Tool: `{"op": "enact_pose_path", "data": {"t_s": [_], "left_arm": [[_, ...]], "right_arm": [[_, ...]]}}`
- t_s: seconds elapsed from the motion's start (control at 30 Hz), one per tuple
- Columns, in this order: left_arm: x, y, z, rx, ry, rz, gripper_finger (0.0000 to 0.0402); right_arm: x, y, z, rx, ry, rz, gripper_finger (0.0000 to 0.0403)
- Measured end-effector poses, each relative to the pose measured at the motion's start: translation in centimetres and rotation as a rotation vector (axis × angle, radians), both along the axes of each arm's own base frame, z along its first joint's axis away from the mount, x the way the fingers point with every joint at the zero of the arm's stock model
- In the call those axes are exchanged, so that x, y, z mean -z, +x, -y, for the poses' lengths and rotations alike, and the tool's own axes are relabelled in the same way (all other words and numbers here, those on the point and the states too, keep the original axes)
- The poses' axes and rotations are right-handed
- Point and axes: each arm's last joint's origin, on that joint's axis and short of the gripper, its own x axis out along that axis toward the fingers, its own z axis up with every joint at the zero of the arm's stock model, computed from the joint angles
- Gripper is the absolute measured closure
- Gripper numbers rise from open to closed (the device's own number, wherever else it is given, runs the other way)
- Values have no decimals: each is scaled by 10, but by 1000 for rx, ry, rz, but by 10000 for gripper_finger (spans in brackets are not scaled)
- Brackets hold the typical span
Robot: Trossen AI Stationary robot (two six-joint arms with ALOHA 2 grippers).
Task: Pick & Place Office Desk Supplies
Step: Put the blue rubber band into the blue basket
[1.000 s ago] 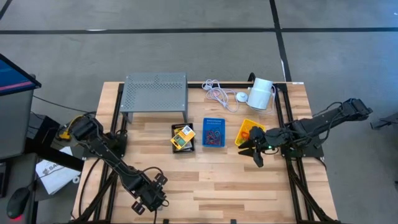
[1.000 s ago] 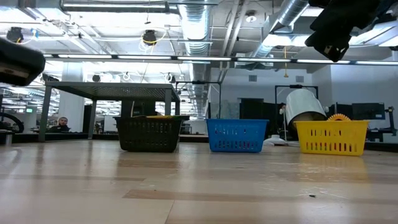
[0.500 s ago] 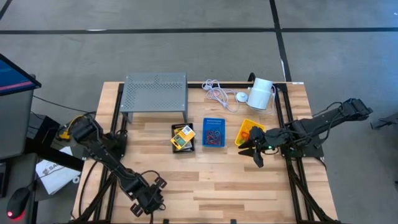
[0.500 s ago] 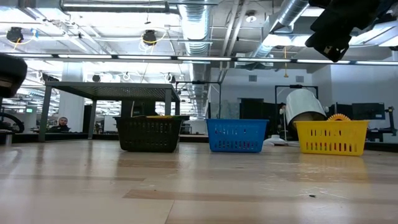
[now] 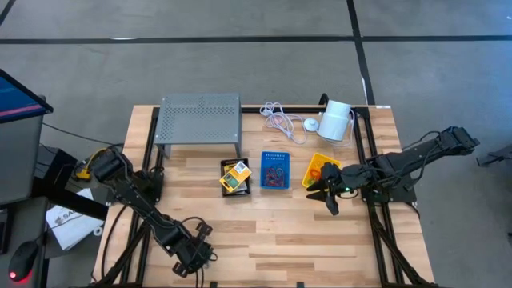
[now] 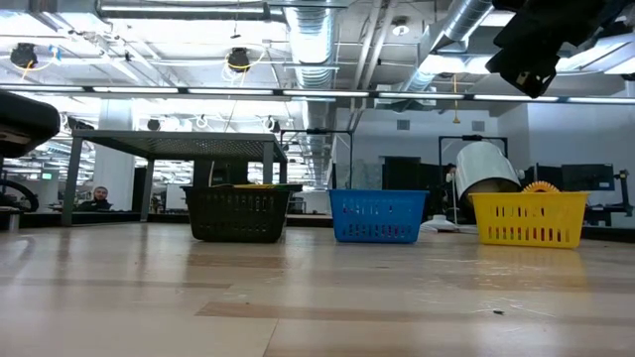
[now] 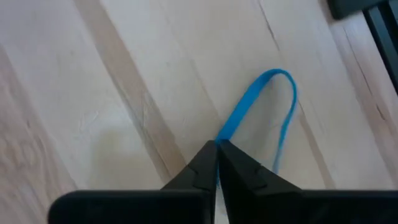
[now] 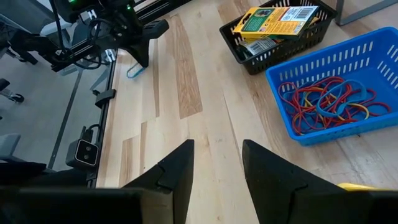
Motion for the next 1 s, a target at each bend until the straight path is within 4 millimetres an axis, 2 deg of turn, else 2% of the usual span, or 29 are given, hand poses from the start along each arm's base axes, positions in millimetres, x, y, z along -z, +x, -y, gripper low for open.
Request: {"op": "enact_pose_path", "data": {"t_s": [0.3, 0.7, 0.8, 1.0], "left_arm": [[-8, 2, 0, -85, -41, 53, 401], [-68, -2, -11, -170, -142, 306, 401], [-70, -3, -11, -205, -205, 264, 401], [-54, 6, -11, -340, -336, 54, 383]], "right_arm": [[0, 0, 0, -1, 0, 0, 271], [0, 0, 0, -1, 0, -1, 271], [0, 0, 0, -1, 0, -1, 271], [0, 0, 0, -1, 0, -1, 271]]}}
